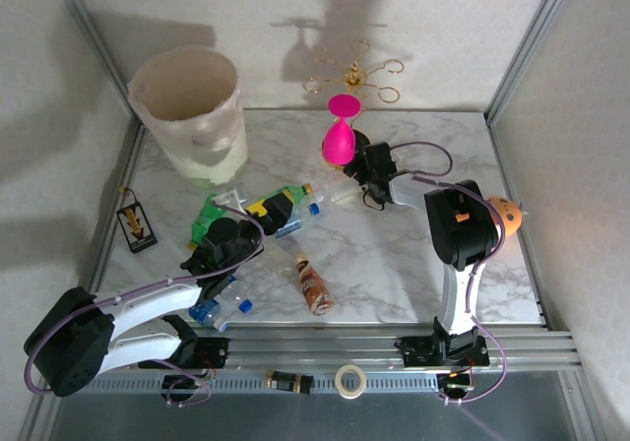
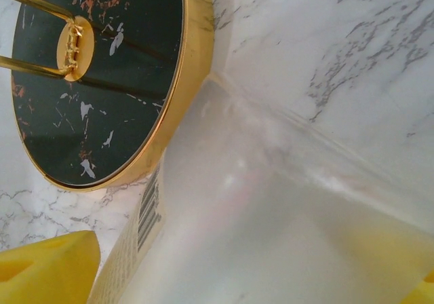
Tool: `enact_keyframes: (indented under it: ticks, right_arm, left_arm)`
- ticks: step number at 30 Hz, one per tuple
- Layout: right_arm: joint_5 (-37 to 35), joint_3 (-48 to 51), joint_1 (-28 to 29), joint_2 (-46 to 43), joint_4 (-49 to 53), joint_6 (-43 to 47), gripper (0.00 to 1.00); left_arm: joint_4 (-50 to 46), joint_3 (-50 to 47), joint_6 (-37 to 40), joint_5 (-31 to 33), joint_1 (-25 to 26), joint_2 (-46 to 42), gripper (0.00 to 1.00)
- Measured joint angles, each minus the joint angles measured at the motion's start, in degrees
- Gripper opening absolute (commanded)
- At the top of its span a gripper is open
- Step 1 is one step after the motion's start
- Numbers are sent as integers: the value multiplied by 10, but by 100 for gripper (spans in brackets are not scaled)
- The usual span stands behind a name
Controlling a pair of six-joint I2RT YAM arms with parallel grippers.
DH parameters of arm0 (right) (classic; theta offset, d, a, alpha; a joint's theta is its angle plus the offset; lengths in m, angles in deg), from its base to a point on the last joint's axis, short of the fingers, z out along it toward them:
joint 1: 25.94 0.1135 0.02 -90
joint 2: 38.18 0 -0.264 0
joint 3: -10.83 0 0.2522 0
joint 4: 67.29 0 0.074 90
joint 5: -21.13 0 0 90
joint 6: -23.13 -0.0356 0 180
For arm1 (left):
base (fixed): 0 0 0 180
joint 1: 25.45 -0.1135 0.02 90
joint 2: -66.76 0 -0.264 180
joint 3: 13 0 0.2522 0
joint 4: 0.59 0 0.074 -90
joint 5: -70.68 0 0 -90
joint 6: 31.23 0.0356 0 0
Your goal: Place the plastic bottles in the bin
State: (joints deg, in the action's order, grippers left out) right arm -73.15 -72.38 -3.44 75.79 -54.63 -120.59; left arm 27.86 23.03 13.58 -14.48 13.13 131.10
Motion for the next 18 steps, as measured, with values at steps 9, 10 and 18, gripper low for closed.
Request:
enact_keyframes:
  ticks: [9, 10, 18]
  right_arm:
    - [0, 91, -9, -54, -40, 26, 78]
    - [0, 102, -9, -62, -43, 28, 77]
    - [0, 196, -9, -131, -64, 41, 65]
  left_arm:
    - [0, 0, 0, 4, 0, 0, 100]
    - [0, 0, 0, 4, 0, 0, 100]
    - [1, 0, 0, 4, 0, 7, 100]
